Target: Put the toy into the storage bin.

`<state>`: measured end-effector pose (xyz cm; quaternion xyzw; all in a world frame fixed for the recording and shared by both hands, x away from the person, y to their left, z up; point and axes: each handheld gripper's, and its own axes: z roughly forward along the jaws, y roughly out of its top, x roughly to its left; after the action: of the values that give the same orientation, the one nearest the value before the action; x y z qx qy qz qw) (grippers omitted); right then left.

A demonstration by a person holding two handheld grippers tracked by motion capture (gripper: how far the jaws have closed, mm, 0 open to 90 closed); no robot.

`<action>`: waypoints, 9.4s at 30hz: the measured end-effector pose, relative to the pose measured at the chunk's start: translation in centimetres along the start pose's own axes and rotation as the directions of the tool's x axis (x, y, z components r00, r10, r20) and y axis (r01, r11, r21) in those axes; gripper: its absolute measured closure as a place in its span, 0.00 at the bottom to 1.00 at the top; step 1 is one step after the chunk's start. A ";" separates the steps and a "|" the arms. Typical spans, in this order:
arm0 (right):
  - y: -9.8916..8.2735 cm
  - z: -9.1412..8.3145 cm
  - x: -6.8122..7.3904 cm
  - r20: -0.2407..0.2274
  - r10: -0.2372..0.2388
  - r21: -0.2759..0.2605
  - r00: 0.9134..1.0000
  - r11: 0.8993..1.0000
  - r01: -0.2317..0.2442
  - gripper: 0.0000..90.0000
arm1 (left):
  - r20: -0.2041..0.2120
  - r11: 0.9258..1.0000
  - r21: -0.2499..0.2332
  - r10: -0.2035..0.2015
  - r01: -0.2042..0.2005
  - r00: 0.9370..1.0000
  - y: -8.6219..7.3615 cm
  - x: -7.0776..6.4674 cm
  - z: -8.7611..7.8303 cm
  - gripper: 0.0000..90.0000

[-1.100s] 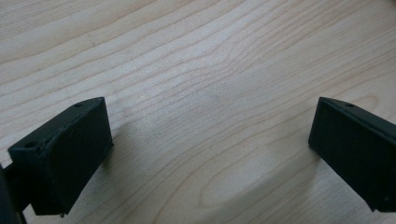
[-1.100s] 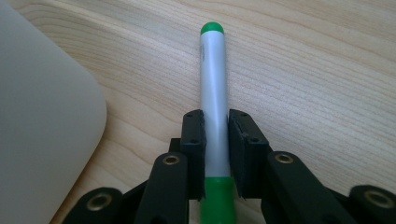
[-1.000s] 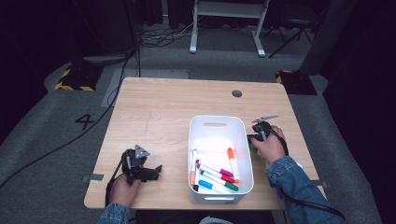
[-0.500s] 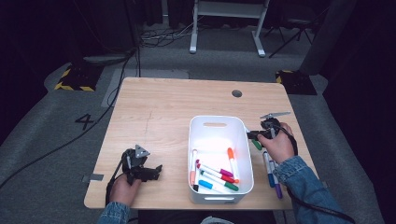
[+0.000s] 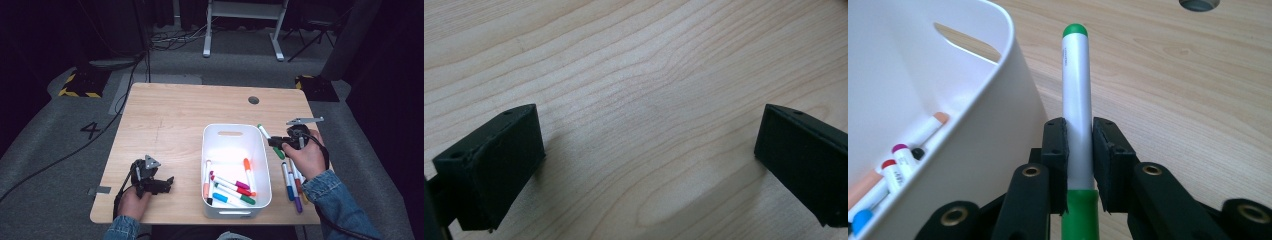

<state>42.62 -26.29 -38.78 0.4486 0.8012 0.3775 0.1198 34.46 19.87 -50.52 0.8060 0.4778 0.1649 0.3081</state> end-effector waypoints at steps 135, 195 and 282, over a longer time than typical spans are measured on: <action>-7.3 -3.6 0.8 0.045 -0.031 0.163 0.999 0.986 0.023 0.67 | 0.005 1.000 0.002 0.009 -0.009 1.000 0.0 -0.1 0.0 0.00; -8.0 -1.3 2.2 0.019 -0.005 0.156 1.000 0.988 0.002 0.86 | 0.006 1.000 0.003 0.008 -0.008 1.000 0.0 -0.1 0.0 0.00; -2.7 -5.2 13.4 -0.317 -0.187 0.065 0.930 0.974 0.218 0.86 | 0.006 1.000 0.002 0.009 -0.009 1.000 0.0 -0.1 0.0 0.00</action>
<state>30.60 -18.85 -35.17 0.3042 0.8698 0.3883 0.0090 34.45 19.77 -50.50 0.8090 0.4732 0.1635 0.3081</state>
